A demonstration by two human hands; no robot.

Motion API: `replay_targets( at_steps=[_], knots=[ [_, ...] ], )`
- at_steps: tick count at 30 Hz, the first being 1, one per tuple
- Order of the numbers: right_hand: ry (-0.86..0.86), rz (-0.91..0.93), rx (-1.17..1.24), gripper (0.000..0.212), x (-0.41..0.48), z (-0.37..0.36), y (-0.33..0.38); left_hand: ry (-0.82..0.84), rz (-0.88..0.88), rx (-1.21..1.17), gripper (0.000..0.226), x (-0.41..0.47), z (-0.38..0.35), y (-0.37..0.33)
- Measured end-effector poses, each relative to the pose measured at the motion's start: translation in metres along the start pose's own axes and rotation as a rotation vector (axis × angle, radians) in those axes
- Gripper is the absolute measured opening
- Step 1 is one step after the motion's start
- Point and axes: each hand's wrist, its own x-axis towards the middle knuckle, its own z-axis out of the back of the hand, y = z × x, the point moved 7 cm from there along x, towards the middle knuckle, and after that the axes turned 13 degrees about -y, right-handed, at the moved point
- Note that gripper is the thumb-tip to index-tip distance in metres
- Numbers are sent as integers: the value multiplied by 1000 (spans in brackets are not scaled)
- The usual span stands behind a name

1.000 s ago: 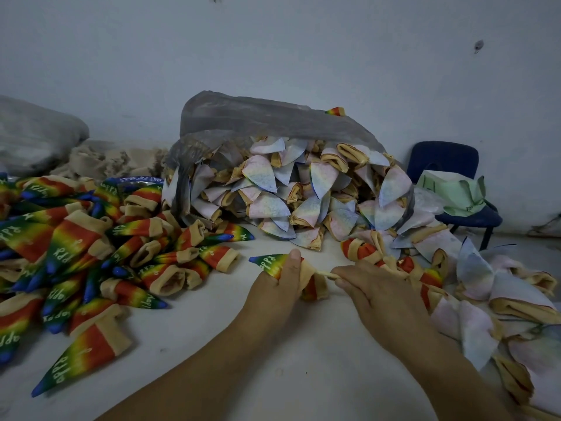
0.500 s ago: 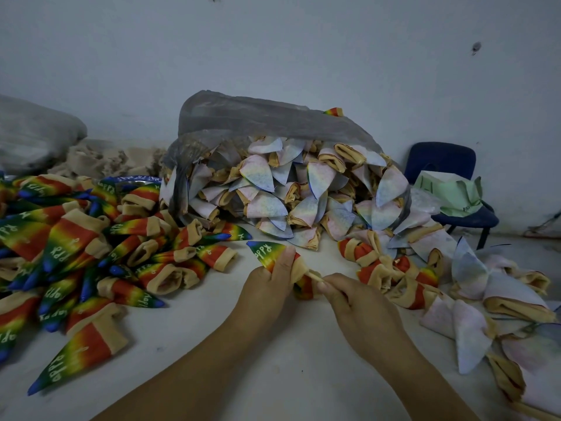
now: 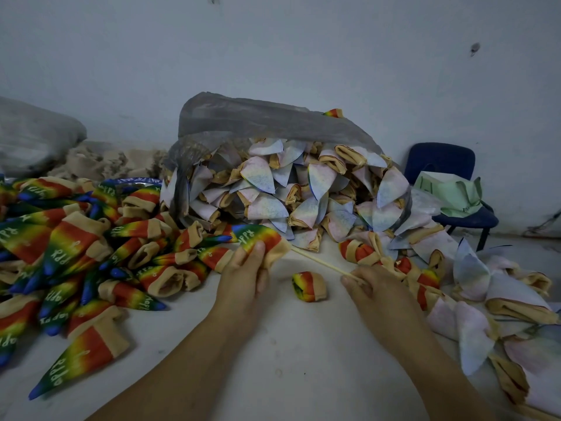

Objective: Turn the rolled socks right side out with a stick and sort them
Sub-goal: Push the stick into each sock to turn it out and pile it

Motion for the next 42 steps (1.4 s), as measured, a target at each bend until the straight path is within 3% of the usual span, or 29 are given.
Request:
replay_targets(
  at_steps=[3, 6, 9, 12, 14, 19, 25, 29, 32, 35, 38, 42],
  knots=[
    [-1, -101, -46, 21, 3, 7, -13, -95, -12, -88, 19, 4, 6, -2],
    [-13, -205, 32, 25, 3, 10, -14, -83, -178, 189, 18, 0, 0, -8],
    [-23, -247, 312, 32, 1, 10, 4, 106, -334, 477, 18, -18, -20, -9],
    [23, -293, 561, 9, -2, 4, 24, 324, -431, 632, 17, -37, -39, -2],
    [50, -307, 668, 7, -5, 1, 32, 409, -482, 693, 15, -44, -47, 0],
    [-55, -491, 835, 15, -4, 3, 21, 384, -419, 621, 5, -41, -45, -2],
    [-110, -676, 998, 29, -7, -1, 11, 414, -314, 626, 24, -42, -47, 5],
    [-114, -631, 998, 15, -6, -1, 11, 409, -311, 607, 29, -41, -45, 4],
    [-87, -508, 959, 15, -4, 1, 16, 374, -384, 579, 8, -41, -43, 0],
    [-89, -384, 882, 9, -4, 7, 25, 289, -614, 593, 27, -42, -42, -13],
    [-111, -307, 810, 16, -5, 10, 32, 243, -788, 650, 23, -49, -45, -24],
    [-116, -252, 711, 19, -5, 8, 34, 282, -874, 667, 41, -59, -51, -25]
  ],
)
